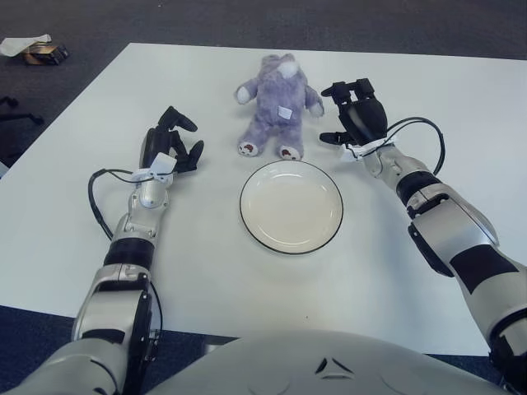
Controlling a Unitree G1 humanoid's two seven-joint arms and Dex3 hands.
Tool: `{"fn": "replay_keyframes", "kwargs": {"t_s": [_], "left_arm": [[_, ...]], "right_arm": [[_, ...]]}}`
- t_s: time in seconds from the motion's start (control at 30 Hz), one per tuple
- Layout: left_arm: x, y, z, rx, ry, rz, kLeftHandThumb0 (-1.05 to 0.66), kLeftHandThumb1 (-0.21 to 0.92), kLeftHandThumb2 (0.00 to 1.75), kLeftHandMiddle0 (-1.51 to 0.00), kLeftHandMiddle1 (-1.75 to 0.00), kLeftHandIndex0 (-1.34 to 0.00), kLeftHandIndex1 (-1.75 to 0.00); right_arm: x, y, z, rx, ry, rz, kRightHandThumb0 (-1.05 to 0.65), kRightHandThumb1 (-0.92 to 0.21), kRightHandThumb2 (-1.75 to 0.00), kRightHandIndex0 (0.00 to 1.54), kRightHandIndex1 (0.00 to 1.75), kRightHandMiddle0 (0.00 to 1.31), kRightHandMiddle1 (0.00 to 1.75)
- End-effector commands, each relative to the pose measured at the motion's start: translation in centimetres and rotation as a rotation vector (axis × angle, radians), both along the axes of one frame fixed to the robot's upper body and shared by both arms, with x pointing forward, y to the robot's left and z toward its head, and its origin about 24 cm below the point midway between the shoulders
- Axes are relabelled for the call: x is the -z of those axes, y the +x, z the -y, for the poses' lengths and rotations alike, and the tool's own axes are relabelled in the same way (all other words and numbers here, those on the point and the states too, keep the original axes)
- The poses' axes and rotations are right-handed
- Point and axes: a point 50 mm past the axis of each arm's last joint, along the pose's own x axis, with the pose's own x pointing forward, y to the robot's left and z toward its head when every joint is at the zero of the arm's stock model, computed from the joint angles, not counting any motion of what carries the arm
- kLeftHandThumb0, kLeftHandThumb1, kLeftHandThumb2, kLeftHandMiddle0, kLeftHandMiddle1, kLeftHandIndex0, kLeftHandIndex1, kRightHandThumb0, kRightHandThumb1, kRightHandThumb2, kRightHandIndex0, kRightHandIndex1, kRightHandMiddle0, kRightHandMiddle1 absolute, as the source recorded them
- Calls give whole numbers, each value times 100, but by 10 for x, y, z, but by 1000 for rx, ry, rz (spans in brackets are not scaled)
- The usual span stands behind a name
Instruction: Put the doll into the plate.
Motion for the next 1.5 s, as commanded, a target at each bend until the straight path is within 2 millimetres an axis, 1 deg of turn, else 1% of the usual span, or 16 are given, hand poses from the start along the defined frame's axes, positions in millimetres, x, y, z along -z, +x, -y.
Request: {"fn": "replay_keyframes", "kwargs": {"t_s": [0.0,0.23,0.37,0.4,0.43,0.57,0.7,0.9,1.03,1.2,1.23,1.27,1.3,1.33,1.37,1.47], "left_arm": [[5,4,1,-11,64,-12,-40,59,97,-88,-175,-40,-175],[-11,18,7,-29,193,41,-39,62,93,-76,-175,-38,-175],[-16,22,8,-21,249,55,-39,63,92,-68,-175,-37,-175],[-17,23,8,-19,261,59,-25,57,97,-66,-165,-36,-175],[-18,24,9,-16,273,64,-17,53,101,-64,-159,-35,-175],[-24,27,13,-3,317,91,-5,51,100,-59,-149,-35,-175],[-29,31,15,17,366,100,-2,58,91,-52,-147,-30,-175],[-33,35,16,36,411,103,-1,70,76,-42,-148,-25,-175],[-37,40,21,53,455,117,-1,85,57,-33,-152,-16,-175],[-41,44,24,71,480,121,-1,91,51,-28,-156,-10,-175],[-42,45,25,75,487,122,-13,91,51,-22,-153,-13,-175],[-43,46,26,81,495,124,-17,92,51,-20,-152,-14,-175],[-44,47,27,84,500,125,-30,82,63,-16,-148,-9,-160],[-48,49,30,91,509,135,-38,75,74,-14,-147,-6,-151],[-51,50,32,96,516,142,-43,69,81,-12,-145,-4,-142],[-52,52,33,104,547,143,-48,62,89,-8,-141,-1,-127]], "right_arm": [[-7,2,-1,-4,15,8,-48,-49,-93,0,89,0,108],[0,1,1,-5,12,-37,-46,-46,-96,0,86,0,108],[6,-1,2,-4,7,-81,-47,-47,-96,0,84,0,106],[7,-1,2,-4,6,-89,-49,-48,-95,0,82,0,105],[8,-1,2,-4,4,-96,-50,-49,-94,0,82,0,104],[11,-2,1,-5,-12,-115,-52,-51,-91,0,82,0,103],[15,-3,1,-5,-35,-132,-54,-55,-86,0,83,0,99],[18,-3,1,-3,-57,-153,-54,-56,-84,0,84,0,96],[21,-4,2,6,-70,-174,-53,-55,-85,0,84,0,93],[23,-4,2,10,-82,-188,-53,-55,-85,0,84,0,91],[24,-4,2,11,-85,-192,-53,-55,-85,0,84,0,91],[25,-4,2,12,-88,-197,-53,-55,-85,0,84,0,91],[25,-4,2,13,-90,-200,-53,-55,-86,0,84,0,90],[26,-4,2,13,-93,-208,-53,-55,-86,0,84,0,90],[26,-4,2,13,-95,-213,-54,-57,-85,0,84,0,89],[29,-5,2,12,-98,-239,-55,-60,-83,0,85,0,88]]}}
